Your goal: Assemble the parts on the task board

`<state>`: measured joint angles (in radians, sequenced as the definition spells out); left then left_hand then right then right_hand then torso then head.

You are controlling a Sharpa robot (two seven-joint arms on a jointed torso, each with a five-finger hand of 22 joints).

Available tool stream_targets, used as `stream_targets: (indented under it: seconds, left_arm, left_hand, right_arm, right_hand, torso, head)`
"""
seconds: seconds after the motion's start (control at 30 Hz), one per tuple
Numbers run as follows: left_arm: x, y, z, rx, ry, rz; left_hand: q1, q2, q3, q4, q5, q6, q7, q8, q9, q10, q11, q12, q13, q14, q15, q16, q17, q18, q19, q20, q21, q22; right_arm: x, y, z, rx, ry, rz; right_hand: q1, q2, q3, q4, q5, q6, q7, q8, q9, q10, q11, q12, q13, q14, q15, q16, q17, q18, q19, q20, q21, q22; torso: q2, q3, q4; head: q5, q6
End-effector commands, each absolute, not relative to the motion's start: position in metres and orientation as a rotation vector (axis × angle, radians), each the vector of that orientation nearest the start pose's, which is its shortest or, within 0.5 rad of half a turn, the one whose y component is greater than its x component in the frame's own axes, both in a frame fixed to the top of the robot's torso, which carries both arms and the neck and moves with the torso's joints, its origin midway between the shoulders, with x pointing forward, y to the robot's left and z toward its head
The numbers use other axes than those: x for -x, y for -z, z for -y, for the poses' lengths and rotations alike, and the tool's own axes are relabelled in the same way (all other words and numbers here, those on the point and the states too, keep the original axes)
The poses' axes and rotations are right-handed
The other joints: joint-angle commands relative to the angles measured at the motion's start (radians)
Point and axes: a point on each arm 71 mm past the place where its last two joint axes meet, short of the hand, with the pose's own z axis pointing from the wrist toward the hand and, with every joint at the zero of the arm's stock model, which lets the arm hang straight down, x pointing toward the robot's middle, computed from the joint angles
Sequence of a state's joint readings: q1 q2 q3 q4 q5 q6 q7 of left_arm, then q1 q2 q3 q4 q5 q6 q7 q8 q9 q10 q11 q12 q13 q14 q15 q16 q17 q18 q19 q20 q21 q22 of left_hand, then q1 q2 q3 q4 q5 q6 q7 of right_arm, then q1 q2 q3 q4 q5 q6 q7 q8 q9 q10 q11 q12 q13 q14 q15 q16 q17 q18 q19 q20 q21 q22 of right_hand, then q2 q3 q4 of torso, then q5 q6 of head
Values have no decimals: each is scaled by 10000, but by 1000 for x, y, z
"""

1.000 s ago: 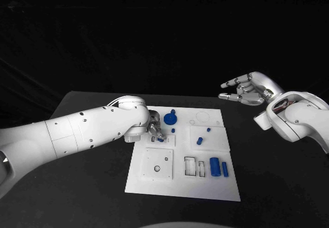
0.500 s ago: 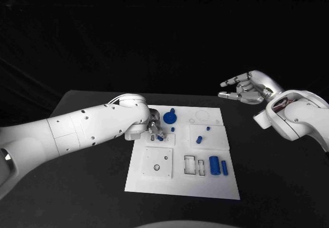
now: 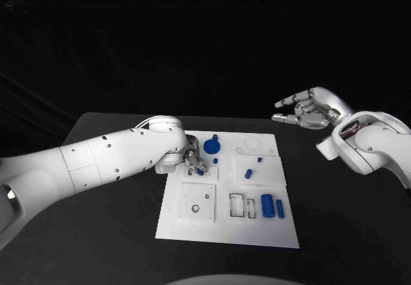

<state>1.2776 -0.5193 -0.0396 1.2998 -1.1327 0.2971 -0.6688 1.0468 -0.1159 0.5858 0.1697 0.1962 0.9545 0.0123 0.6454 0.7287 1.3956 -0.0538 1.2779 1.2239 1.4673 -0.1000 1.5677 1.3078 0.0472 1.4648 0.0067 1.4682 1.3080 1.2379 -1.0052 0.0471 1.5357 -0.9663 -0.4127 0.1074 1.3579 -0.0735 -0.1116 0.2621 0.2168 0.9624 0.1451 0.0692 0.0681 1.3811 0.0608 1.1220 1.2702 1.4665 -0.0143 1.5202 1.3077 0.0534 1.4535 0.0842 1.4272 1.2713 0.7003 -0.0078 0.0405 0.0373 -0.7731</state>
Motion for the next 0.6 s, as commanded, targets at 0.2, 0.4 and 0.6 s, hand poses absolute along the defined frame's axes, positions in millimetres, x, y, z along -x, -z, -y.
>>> stream_targets:
  seconds: [0.2, 0.4, 0.6]
  left_arm:
    - [-513, 215, -121, -550, 2179, -24423]
    - [-514, 216, -121, -515, 2146, -24423]
    - [-515, 216, -121, -505, 2120, -24434]
  left_hand:
    - [-356, 71, -185, 125, 40, 143, 4, -75, 1, 126, -5, 104, 84, 1035, -98, 31, 2630, -148, 607, -64, 88, 1171]
    - [-606, 70, -363, 253, 27, 219, -4, -91, 7, 162, -10, 139, 132, 1035, -103, 31, 2630, -155, 617, -70, 105, 1204]
    - [-876, 59, -665, 421, 9, 288, -7, -114, 17, 181, -13, 151, 157, 1035, -107, 31, 2630, -156, 620, -75, 105, 1214]
  right_arm:
    - [-495, 123, 280, -2860, -8868, -14812]
    - [-495, 123, 280, -2860, -8869, -14817]
    - [-494, 123, 279, -2859, -8874, -14824]
  right_hand:
    - [-6, 66, -60, -6, 41, 48, -3, 2, 3, -19, -44, 2, -10, 817, -58, -50, 1661, 76, -7, -25, -36, -9]
    - [-6, 66, -60, -6, 41, 48, -3, 2, 3, -19, -44, 2, -10, 817, -58, -50, 1661, 76, -7, -25, -36, -9]
    - [-10, 69, -69, -10, 48, 49, -3, 1, 3, -28, -44, -14, -24, 816, -58, -53, 1657, 79, -12, -25, -44, -22]
  torso:
    - [-3, -3, 3]
    - [-2, -4, 0]
    - [5, -3, 2]
  head:
    - [12, -2]
    - [5, 4]
    - [-9, 9]
